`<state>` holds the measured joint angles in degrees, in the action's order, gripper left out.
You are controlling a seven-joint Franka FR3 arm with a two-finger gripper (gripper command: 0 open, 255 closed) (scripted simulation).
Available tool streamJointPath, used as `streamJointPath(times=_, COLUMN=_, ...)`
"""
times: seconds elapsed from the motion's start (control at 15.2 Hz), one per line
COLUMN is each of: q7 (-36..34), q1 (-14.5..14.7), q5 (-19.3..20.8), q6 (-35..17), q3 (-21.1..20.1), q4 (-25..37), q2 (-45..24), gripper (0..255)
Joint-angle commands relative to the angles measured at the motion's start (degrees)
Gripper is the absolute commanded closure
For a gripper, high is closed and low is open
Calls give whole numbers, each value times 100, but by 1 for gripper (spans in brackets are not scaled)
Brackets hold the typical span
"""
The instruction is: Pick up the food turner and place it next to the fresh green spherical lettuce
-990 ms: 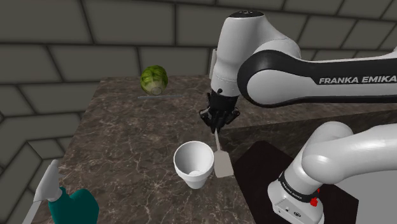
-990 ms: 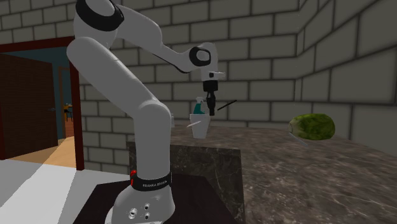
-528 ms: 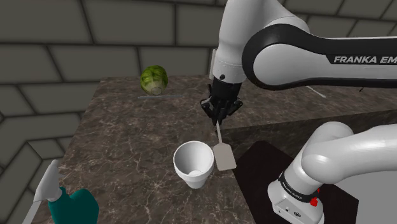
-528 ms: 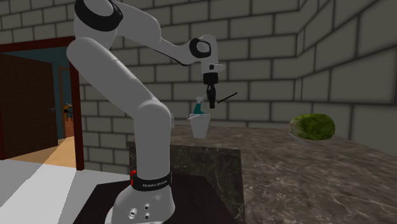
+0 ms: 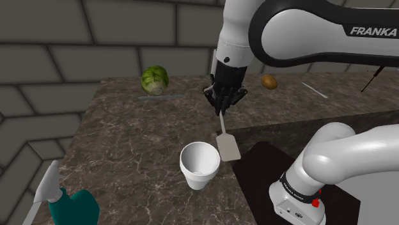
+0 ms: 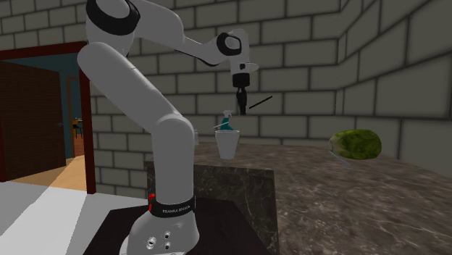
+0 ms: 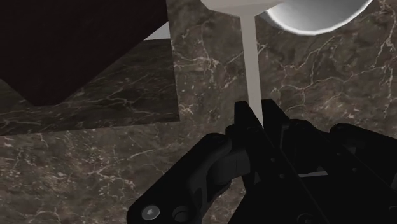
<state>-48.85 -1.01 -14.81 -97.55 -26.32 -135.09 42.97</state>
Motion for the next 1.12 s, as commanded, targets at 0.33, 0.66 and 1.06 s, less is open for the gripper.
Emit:
streamJointPath(times=0.33, q7=571, q1=-500, q5=481, q6=-377, q3=342, q4=480, q2=-926, gripper=255)
streamJointPath(times=0.66, q7=926, q1=-838, q5=823, q6=-601, q3=550, q4=1014, q2=-1726, gripper=255)
streamJointPath(times=1.06, q7=1259, q1=-1174, q5=1210, q6=-732, q3=743, q4=1882, q2=-2772, gripper=255)
